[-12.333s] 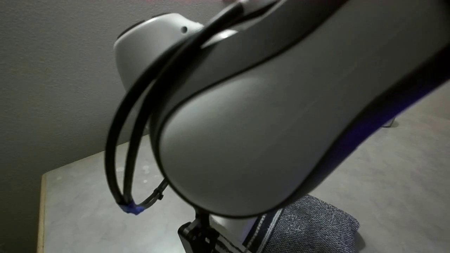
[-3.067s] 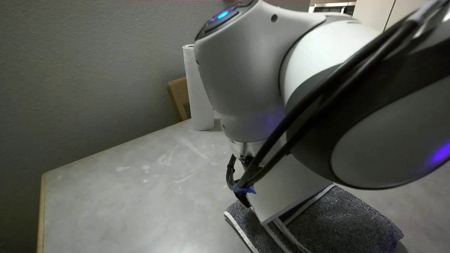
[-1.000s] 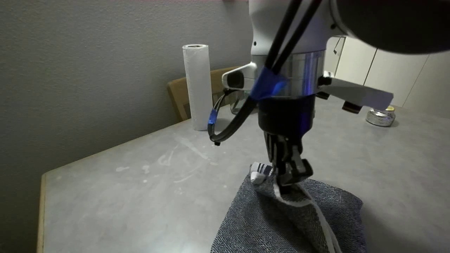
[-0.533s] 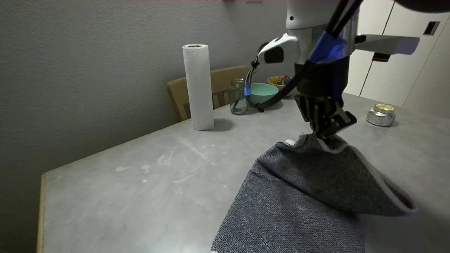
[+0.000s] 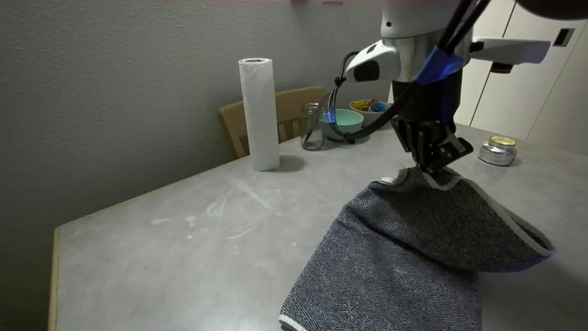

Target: Unfold the towel

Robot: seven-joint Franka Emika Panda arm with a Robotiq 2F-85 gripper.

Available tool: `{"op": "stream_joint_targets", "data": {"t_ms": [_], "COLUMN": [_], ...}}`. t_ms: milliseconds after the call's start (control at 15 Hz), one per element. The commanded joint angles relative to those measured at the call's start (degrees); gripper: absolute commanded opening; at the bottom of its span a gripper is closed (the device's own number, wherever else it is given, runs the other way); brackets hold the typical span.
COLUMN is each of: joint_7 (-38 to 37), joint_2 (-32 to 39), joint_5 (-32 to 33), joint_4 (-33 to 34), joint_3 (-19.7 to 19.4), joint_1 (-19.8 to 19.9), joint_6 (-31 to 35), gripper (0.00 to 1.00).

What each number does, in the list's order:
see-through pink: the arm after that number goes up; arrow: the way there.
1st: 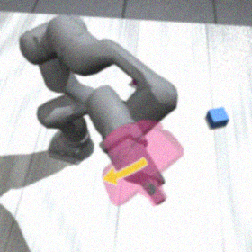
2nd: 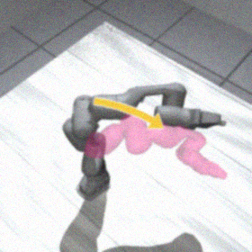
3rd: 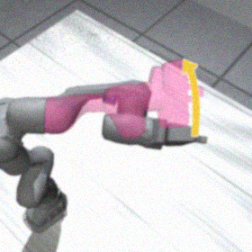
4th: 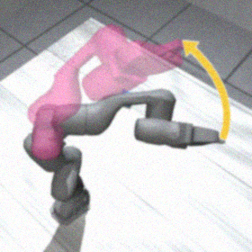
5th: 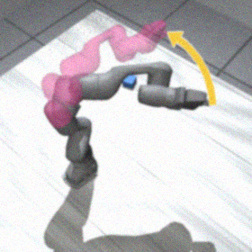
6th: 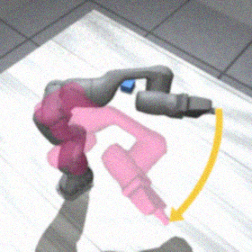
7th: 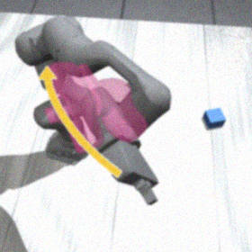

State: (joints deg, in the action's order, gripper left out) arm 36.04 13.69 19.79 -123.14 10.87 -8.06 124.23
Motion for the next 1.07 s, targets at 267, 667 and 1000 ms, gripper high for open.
{"op": "stream_joint_targets", "data": {"t_ms": [267, 667, 1000], "joint_7": [0.04, 0.17, 5.02], "joint_2": [0.02, 0.17, 0.37], "joint_5": [-0.07, 1.98, 7.99], "joint_4": [0.12, 0.06, -0.02], "joint_3": [-0.06, -0.46, -2.33], "joint_1": [-0.11, -0.22, 1.33], "joint_6": [-0.19, 0.70, 1.43], "gripper": [0.04, 0.01, 0.01]}}
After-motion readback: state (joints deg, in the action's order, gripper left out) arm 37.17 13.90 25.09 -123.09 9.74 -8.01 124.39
